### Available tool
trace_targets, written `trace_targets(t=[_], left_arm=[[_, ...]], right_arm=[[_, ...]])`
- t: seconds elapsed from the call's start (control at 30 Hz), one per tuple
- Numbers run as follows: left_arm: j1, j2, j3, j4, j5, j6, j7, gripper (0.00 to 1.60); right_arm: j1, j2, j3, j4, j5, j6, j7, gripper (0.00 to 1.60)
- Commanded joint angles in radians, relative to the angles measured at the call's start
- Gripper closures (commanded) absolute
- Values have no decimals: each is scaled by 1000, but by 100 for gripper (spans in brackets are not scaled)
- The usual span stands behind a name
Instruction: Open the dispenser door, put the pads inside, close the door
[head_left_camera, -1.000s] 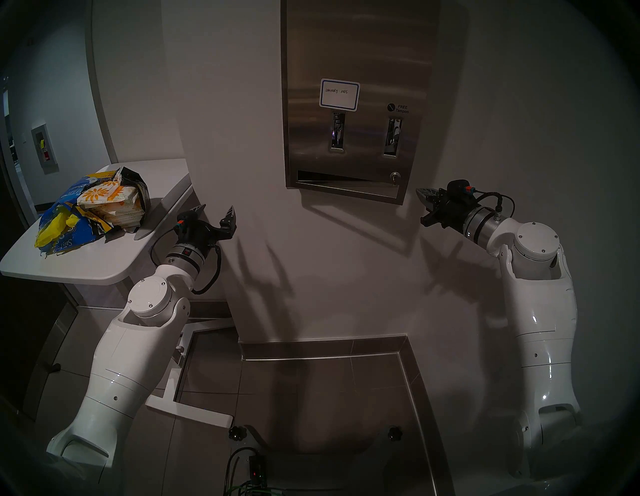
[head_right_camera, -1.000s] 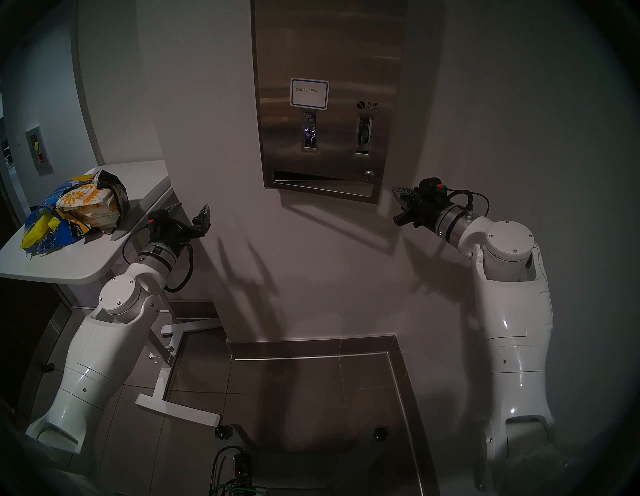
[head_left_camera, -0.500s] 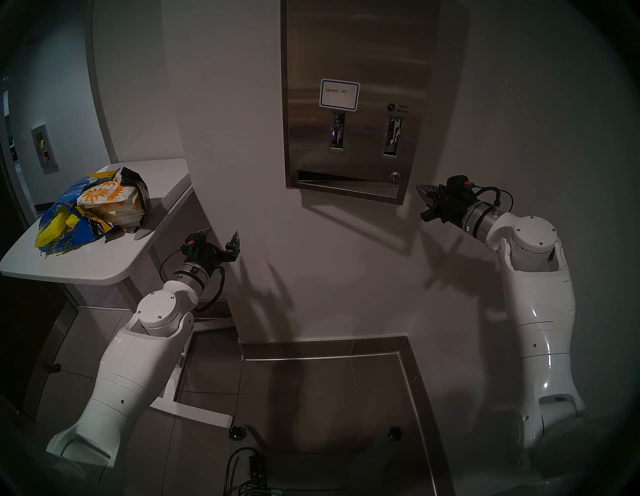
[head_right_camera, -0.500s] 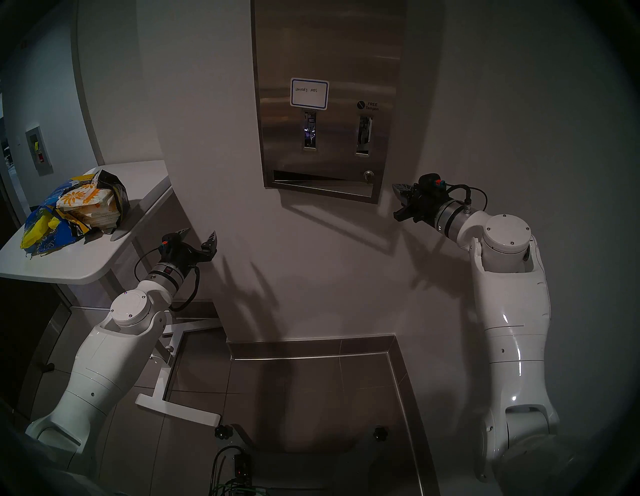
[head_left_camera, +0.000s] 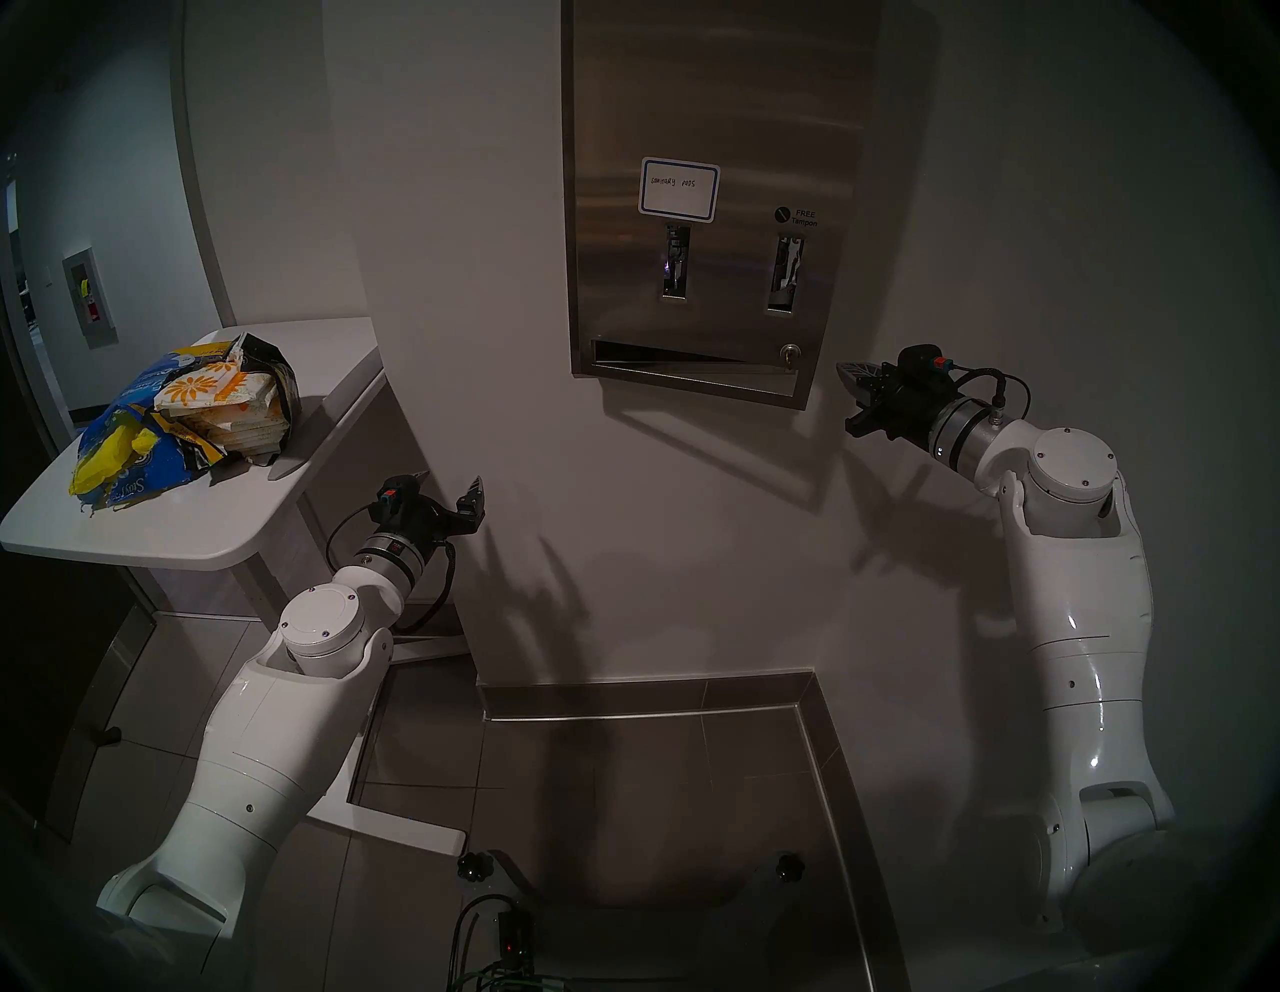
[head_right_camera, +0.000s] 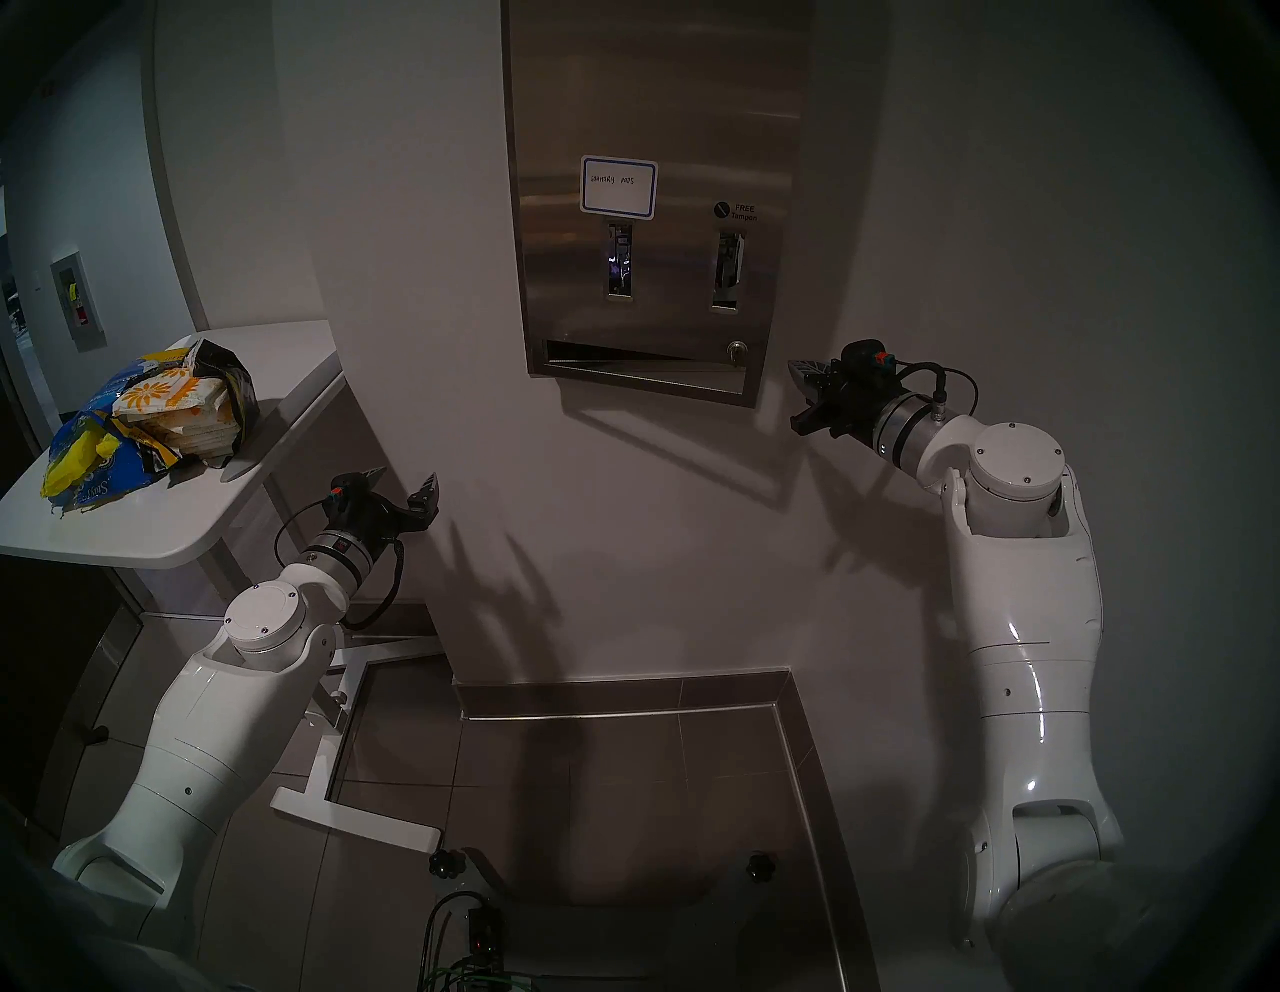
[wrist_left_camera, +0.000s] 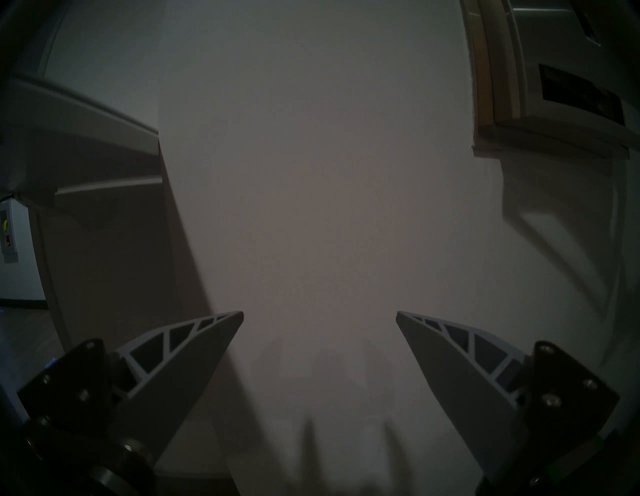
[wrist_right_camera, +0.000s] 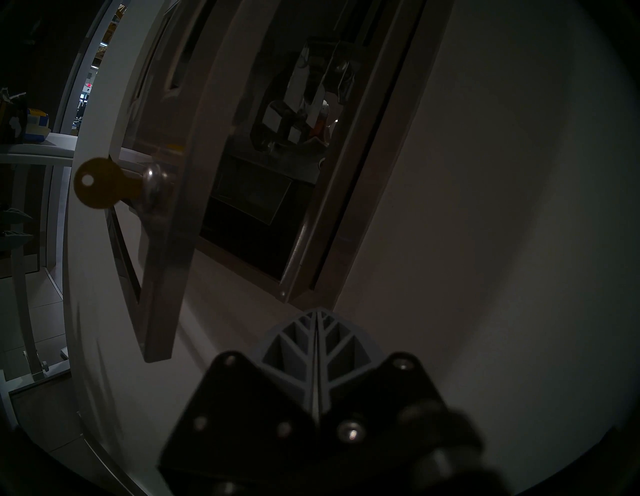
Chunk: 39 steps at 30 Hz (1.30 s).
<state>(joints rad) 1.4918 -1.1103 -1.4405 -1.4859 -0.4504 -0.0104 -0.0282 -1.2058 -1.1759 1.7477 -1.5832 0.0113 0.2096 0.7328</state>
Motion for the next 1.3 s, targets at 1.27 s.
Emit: trace_targets(t=[1.27], left_arm=[[14, 4, 35, -104, -33, 41, -66, 0]], right_arm=[[95, 16, -2, -10, 25, -36, 10, 160]])
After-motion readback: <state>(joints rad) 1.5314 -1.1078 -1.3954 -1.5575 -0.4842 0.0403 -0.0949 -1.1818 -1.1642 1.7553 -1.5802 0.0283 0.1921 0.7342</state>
